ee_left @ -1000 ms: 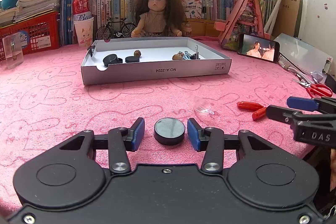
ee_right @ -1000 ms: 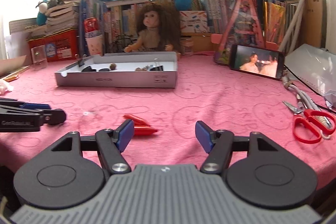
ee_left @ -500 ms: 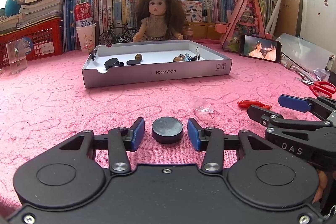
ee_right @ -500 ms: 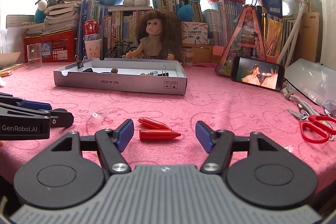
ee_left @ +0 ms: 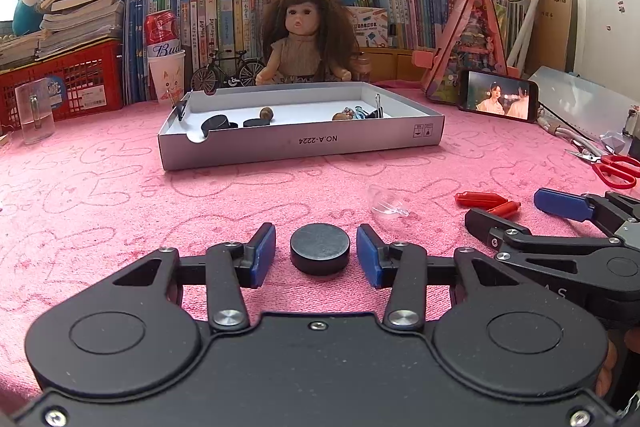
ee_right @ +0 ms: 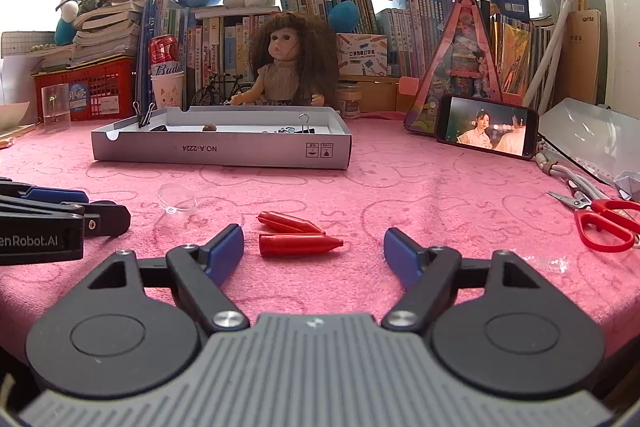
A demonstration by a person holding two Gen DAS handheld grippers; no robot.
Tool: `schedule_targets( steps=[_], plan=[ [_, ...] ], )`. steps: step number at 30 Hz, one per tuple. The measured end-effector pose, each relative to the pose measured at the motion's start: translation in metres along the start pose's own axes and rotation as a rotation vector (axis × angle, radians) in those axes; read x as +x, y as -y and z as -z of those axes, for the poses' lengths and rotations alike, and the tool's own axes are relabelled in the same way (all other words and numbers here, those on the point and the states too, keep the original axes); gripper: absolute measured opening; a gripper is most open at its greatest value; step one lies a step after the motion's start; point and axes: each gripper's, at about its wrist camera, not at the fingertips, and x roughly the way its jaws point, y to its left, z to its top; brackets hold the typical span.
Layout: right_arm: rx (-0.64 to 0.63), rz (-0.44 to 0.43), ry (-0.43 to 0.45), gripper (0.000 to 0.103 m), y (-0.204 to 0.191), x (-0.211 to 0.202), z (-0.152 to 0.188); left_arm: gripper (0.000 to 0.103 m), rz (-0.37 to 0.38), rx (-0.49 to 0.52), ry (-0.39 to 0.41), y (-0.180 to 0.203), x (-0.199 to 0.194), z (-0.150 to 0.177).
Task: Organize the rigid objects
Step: 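Grasp a red marker with the right tool while the left tool holds the black puck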
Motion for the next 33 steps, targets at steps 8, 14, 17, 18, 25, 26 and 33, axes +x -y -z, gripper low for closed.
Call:
schedule_targets(
  steps=[8,14,17,18,25,26,33],
  plan=[
    [0.0,0.001,0.001,0.085,0.0008,-0.0006,0.0008,0.043,-0.006,0.002,0.008,0.0011,-0.0003,0.0009],
    [0.008,-0.023,-0.008,0.077,0.0036,-0.001,-0.0027,0.035,-0.008,-0.002,0.009,0.0005,-0.0006,0.0003],
    [0.013,-0.034,-0.002,0.069,0.0036,-0.0022,-0.0035,0.033,-0.01,0.005,0.012,0.001,-0.0008,0.0003],
    [0.014,-0.034,0.0,0.065,0.0034,-0.0024,-0.0035,0.03,-0.009,0.009,0.013,0.0016,-0.0007,0.0003],
    [0.001,-0.043,-0.001,0.05,0.0018,-0.0044,-0.0051,0.03,-0.009,0.01,0.013,0.0016,-0.0015,-0.0004],
    [-0.001,-0.046,-0.002,0.05,0.0012,-0.0047,-0.0053,0.03,-0.009,0.009,0.013,0.0017,-0.0017,-0.0007],
    [-0.01,-0.046,0.002,0.049,-0.0002,-0.0075,-0.0065,0.03,-0.012,0.007,0.019,0.0012,-0.0036,-0.0023]
  ],
)
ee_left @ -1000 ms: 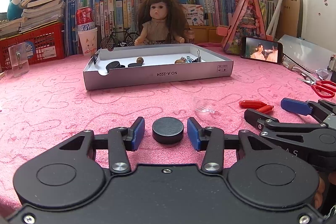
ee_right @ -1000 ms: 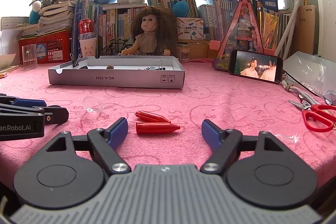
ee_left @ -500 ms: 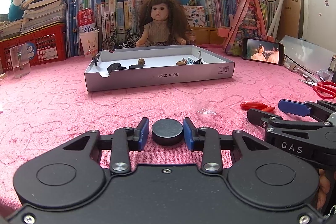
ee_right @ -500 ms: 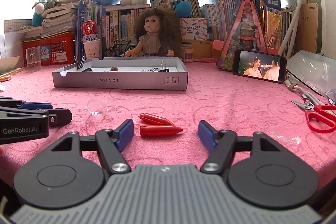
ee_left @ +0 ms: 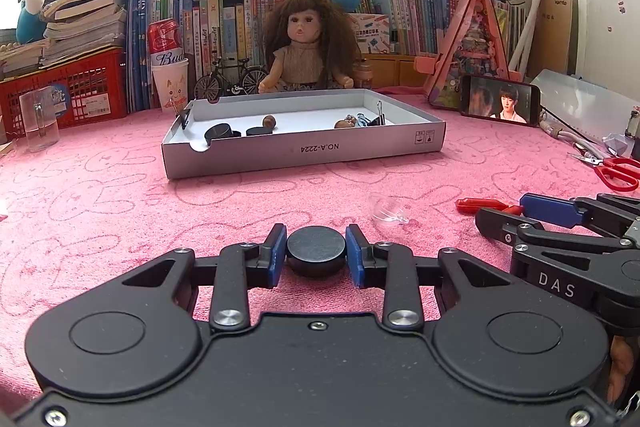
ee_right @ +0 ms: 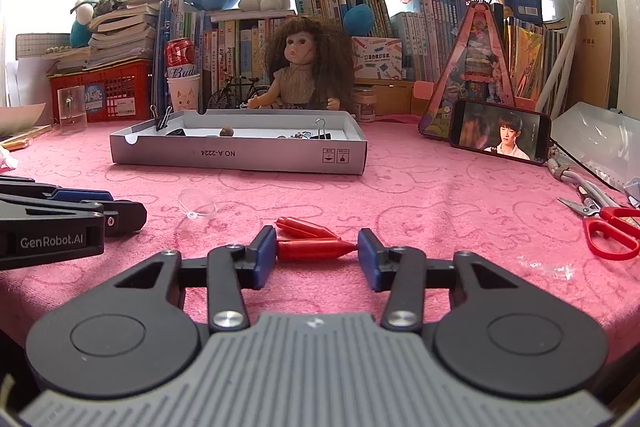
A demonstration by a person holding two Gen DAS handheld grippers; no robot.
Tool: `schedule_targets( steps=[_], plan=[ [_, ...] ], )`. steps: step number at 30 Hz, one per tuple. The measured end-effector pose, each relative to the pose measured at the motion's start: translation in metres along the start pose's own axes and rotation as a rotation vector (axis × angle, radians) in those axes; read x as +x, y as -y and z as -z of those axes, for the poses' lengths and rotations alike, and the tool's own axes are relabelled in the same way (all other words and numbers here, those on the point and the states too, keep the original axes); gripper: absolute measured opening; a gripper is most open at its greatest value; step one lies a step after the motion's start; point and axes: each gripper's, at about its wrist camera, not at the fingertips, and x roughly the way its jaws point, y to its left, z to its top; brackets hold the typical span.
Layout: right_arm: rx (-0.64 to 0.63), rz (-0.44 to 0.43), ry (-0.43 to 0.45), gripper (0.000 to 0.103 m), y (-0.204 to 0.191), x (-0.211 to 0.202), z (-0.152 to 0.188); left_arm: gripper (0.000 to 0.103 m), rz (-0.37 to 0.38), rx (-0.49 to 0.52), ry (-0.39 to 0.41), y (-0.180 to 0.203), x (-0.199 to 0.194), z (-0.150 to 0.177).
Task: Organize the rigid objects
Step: 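Grasp a red marker with the right tool while the left tool holds the black puck, then carry the puck in the left tool and the marker in the right tool over the tray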
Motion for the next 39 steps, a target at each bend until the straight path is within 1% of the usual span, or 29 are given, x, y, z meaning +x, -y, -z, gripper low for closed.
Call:
schedule_targets(
  steps=[17,23,31,39],
  plan=[
    [0.013,0.011,0.024,0.049,-0.003,0.005,-0.02,0.03,-0.04,-0.045,0.004,-0.007,0.005,-0.017],
    [0.03,0.03,0.021,0.049,-0.003,0.011,-0.025,0.03,-0.046,-0.054,0.011,-0.009,0.009,-0.024],
    [0.036,0.022,0.029,0.049,-0.002,0.016,-0.032,0.03,-0.056,-0.054,0.033,-0.013,0.014,-0.036],
    [0.052,0.002,0.04,0.049,-0.003,0.026,-0.045,0.03,-0.062,-0.067,0.058,-0.021,0.024,-0.055]
  ],
)
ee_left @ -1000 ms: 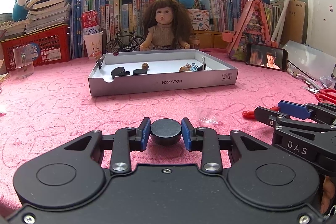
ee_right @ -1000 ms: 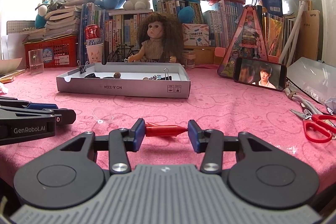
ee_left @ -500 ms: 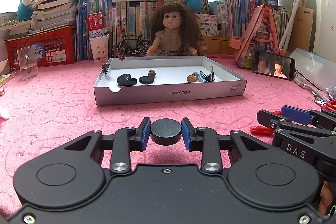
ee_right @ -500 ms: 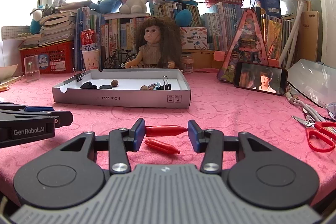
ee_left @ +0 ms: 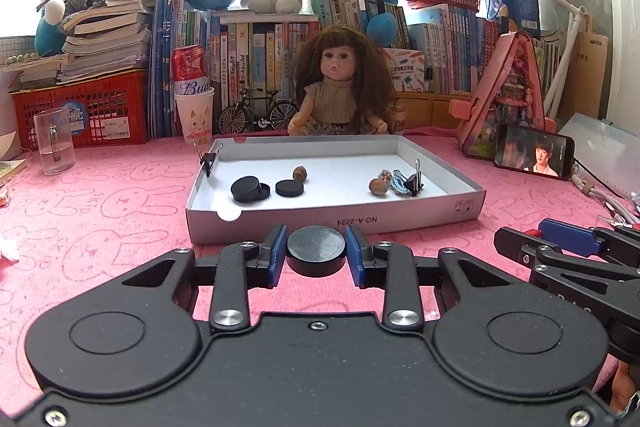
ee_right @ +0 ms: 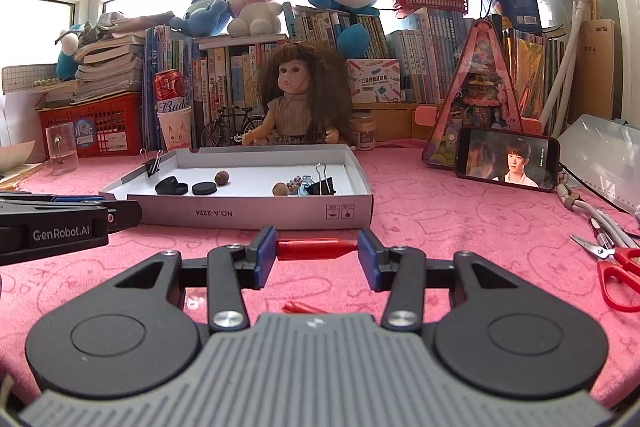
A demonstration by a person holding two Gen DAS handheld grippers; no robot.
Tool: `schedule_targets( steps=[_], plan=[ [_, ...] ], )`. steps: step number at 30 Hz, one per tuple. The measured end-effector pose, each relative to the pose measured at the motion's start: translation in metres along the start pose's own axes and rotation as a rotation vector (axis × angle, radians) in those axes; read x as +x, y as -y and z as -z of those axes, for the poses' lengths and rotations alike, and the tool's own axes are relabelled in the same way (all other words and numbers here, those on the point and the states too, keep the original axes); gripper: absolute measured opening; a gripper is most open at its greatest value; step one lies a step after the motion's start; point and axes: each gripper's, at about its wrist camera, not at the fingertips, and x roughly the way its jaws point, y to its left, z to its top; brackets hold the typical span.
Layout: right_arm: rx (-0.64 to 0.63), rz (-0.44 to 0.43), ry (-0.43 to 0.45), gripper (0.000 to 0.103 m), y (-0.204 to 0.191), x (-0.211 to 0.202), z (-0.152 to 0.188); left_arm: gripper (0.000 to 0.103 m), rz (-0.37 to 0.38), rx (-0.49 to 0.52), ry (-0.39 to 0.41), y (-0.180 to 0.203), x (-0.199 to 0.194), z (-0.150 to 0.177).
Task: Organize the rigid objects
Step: 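Carry the puck in the left tool and the marker in the right tool over the tray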
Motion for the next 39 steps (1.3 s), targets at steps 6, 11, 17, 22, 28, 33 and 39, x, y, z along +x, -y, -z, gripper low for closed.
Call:
schedule_targets(
  steps=[6,11,17,22,28,33,39],
  plan=[
    [0.012,-0.014,-0.002,0.049,0.0,0.01,-0.011,0.03,0.0,-0.009,0.002,-0.004,0.01,-0.011],
    [0.017,-0.026,-0.002,0.049,0.001,0.017,-0.02,0.03,0.003,-0.017,0.002,-0.007,0.019,-0.02],
    [0.026,-0.032,0.004,0.049,0.001,0.03,-0.032,0.03,-0.007,-0.026,0.018,-0.011,0.029,-0.032],
    [0.046,-0.039,0.006,0.049,0.002,0.045,-0.043,0.03,-0.01,-0.037,0.017,-0.015,0.042,-0.043],
    [0.063,-0.044,0.004,0.049,-0.001,0.065,-0.053,0.03,-0.016,-0.062,-0.001,-0.022,0.06,-0.051],
    [0.059,-0.049,-0.009,0.049,-0.004,0.083,-0.058,0.03,-0.027,-0.063,-0.016,-0.025,0.078,-0.058],
    [0.049,-0.043,-0.046,0.049,-0.005,0.101,-0.06,0.03,-0.03,-0.082,-0.059,-0.032,0.1,-0.06]
  ],
)
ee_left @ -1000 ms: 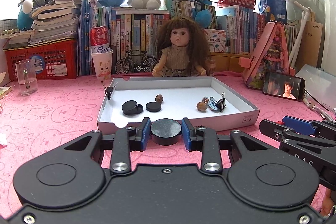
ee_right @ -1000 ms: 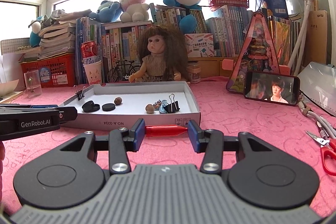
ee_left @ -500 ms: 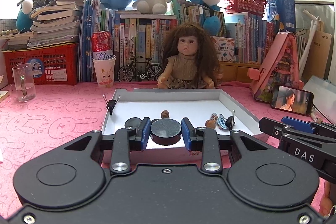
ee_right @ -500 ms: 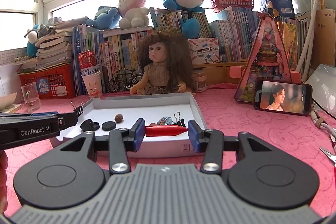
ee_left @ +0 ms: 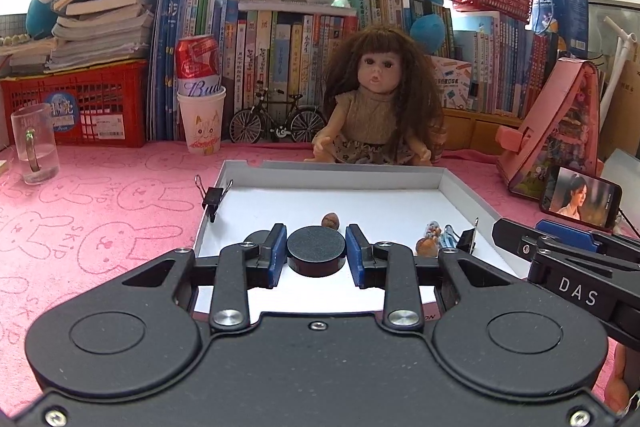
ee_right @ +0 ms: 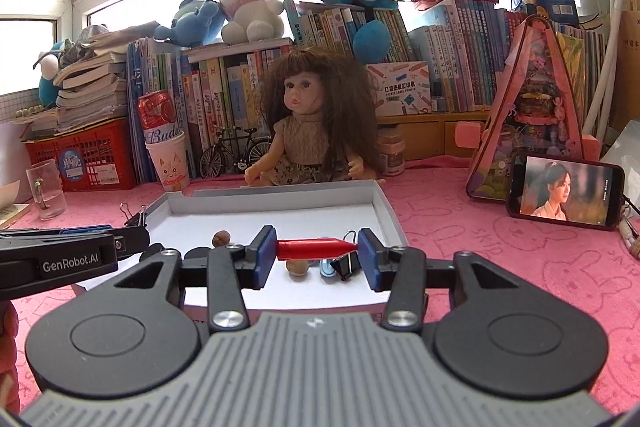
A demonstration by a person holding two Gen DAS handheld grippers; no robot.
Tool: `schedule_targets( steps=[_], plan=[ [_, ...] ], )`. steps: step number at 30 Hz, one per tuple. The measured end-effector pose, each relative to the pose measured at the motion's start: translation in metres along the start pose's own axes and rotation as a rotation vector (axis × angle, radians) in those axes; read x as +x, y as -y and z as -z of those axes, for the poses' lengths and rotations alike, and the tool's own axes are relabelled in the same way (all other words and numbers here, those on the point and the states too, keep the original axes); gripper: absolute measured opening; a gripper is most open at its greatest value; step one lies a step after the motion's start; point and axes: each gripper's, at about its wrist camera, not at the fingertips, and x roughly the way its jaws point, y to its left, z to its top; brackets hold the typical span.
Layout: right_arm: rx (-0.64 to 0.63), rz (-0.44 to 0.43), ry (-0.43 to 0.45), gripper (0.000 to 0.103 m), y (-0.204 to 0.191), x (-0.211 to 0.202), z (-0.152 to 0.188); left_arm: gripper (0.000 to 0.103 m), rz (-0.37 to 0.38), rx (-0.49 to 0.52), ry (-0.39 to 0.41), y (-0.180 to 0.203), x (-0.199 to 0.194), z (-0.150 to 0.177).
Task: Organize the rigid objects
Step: 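Carry the puck in the left tool and the marker in the right tool over the tray, then open the left tool to drop the puck while the right tool releases the marker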
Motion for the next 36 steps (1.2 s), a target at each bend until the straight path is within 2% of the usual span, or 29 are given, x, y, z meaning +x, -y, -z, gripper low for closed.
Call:
schedule_targets(
  steps=[12,19,26,36],
  plan=[
    [-0.011,0.011,-0.088,0.049,-0.002,0.037,-0.005,0.03,-0.013,-0.025,-0.087,-0.01,0.033,0.0],
    [0.03,-0.004,-0.178,0.049,0.008,0.056,-0.011,0.03,0.001,-0.037,-0.147,-0.016,0.048,-0.003],
    [0.017,-0.015,-0.252,0.049,0.013,0.067,-0.017,0.03,0.005,-0.043,-0.194,-0.022,0.059,-0.003],
    [0.016,-0.042,-0.315,0.049,0.012,0.081,-0.015,0.03,-0.01,-0.022,-0.228,-0.022,0.071,0.001]
  ],
)
